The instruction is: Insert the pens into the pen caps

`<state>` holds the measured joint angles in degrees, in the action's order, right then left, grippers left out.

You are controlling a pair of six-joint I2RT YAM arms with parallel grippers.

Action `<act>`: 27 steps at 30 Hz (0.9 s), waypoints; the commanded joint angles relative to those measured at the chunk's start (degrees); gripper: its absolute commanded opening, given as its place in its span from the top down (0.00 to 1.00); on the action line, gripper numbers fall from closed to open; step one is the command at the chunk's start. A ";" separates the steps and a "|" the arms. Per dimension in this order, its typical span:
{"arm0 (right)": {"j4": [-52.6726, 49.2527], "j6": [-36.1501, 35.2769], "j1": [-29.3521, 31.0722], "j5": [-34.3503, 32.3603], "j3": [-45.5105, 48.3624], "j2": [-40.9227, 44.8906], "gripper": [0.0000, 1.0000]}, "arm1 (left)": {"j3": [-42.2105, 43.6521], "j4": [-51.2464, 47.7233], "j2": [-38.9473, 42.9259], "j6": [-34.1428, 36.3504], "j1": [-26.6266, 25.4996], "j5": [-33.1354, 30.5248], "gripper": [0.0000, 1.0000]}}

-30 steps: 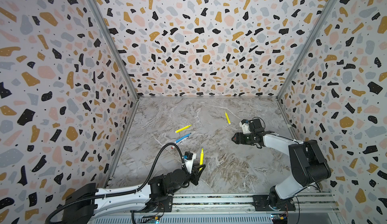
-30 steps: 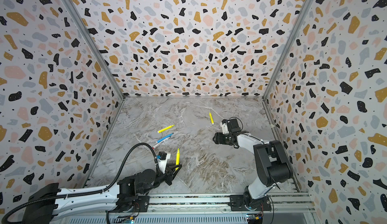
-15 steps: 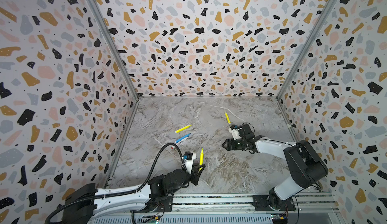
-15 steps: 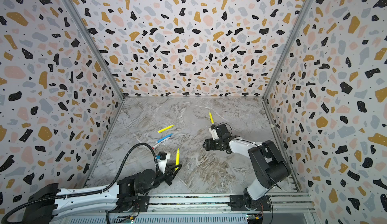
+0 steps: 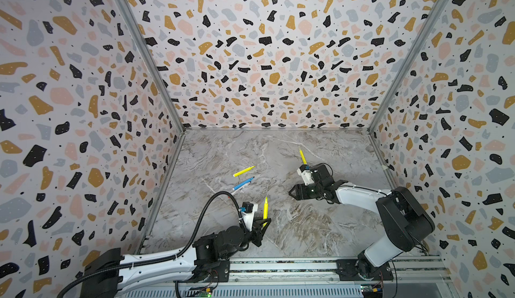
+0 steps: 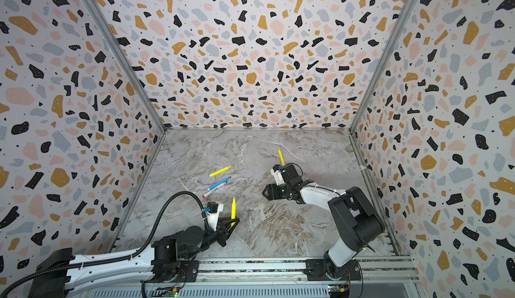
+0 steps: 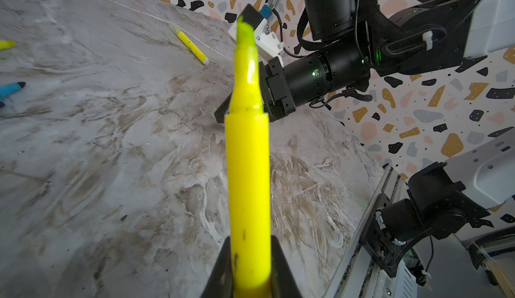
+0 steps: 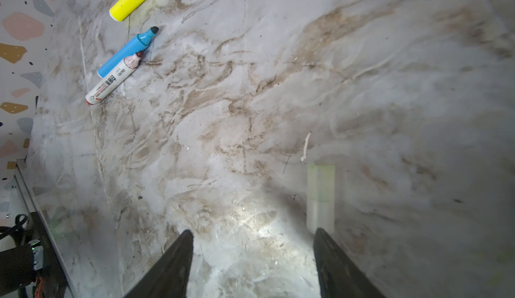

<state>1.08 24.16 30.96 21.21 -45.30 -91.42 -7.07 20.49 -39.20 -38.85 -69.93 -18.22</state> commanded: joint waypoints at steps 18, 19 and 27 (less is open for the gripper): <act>-3.38 -0.74 -0.51 -5.74 -4.28 -3.31 0.31 | 0.50 -0.61 1.74 -0.44 -0.25 -2.16 1.00; -3.24 -0.59 -0.47 -5.66 -4.11 -3.36 0.31 | 0.48 -0.63 1.75 -0.44 -0.21 -2.17 1.00; -1.34 1.07 0.74 -5.10 -1.93 -4.22 0.31 | 0.57 -0.54 1.69 -0.44 -0.21 -2.22 0.99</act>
<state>-0.73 24.21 31.18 16.60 -48.10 -95.31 -7.01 18.26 -37.98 -38.85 -69.93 -19.42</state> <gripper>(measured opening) 0.686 0.156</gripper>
